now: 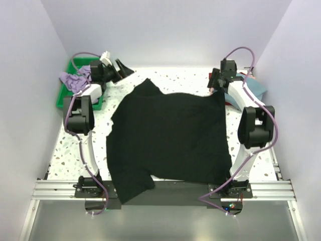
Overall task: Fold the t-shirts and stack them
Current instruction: Flatten the tshirt out, then fold the tshirt
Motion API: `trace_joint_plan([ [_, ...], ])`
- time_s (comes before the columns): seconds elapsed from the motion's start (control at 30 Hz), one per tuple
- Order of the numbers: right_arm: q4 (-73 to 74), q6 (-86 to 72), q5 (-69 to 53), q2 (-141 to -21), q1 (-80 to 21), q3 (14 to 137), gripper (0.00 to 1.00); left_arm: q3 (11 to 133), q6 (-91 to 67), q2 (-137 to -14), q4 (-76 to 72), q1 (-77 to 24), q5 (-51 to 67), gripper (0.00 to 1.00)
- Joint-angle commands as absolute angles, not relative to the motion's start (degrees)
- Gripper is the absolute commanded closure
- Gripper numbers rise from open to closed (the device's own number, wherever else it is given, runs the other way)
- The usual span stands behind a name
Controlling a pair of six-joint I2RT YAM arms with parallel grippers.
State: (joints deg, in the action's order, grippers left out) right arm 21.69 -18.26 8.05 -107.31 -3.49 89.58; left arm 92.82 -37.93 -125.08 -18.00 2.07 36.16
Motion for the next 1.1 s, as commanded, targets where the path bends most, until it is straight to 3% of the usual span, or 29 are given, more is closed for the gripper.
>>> trace_joint_plan([
  [0.0, 22.9, -18.2, 8.1, -109.2, -3.6, 93.9, 0.32, 94.1, -33.8, -120.0, -20.5, 0.7, 38.2, 0.00],
  [0.17, 24.0, -18.2, 4.7, -107.2, -3.6, 92.1, 0.29, 87.4, -32.2, -113.5, -16.4, -1.3, 36.3, 0.00],
  [0.27, 26.8, -19.7, 1.2, -104.6, -3.8, 90.2, 0.28, 84.0, -26.9, -107.6, -6.0, -3.5, 31.2, 0.00],
  [0.57, 32.0, -25.2, -4.6, -97.0, -4.8, 76.6, 0.28, 66.5, -25.9, -96.1, 10.4, -10.3, 20.5, 0.00],
  [0.83, 30.9, -29.2, -8.0, -94.0, -6.6, 63.8, 0.28, 51.4, -29.2, -90.7, 10.3, -10.5, 18.6, 0.00],
  [1.07, 29.8, -31.8, -9.0, -95.0, -7.5, 56.8, 0.29, 47.6, -29.6, -94.8, 8.2, -9.8, 17.3, 0.00],
])
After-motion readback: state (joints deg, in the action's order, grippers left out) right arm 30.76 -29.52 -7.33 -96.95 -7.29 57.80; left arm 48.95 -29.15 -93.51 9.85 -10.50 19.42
